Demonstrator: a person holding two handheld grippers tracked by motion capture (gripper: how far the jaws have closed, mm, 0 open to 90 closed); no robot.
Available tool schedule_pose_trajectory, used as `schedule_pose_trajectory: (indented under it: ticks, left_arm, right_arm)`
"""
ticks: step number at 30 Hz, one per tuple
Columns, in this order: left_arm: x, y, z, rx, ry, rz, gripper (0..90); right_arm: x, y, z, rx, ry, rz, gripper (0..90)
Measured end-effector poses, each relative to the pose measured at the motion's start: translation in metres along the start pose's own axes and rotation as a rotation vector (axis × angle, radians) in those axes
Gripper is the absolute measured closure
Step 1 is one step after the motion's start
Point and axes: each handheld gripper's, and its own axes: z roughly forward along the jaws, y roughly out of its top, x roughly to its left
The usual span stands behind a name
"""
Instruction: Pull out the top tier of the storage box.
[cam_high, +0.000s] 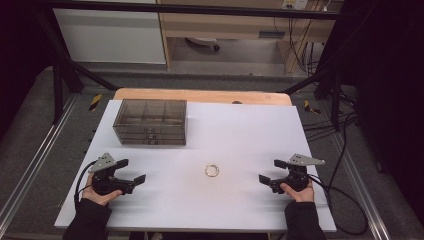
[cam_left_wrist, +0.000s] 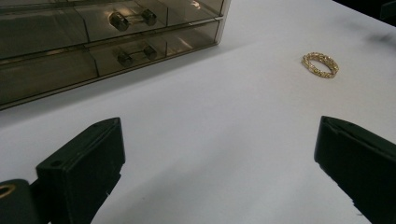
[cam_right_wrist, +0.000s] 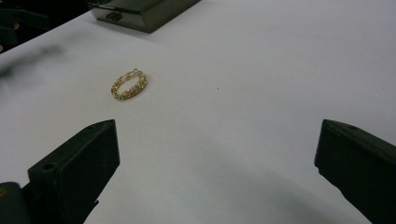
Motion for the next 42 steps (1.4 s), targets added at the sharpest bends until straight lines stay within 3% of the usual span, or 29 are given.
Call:
schedule_pose_trajectory:
  ticks: [24,42]
  left_arm:
    - [-0.001,0.007,-0.004,-0.007,0.004,0.018,1.5]
    - [-0.002,0.013,-0.002,0.018,0.03,0.083,1.6]
  right_arm:
    - [-0.001,0.0,-0.001,0.006,-0.001,-0.005,0.7]
    - [0.0,-0.001,0.001,0.016,-0.006,-0.002,0.7]
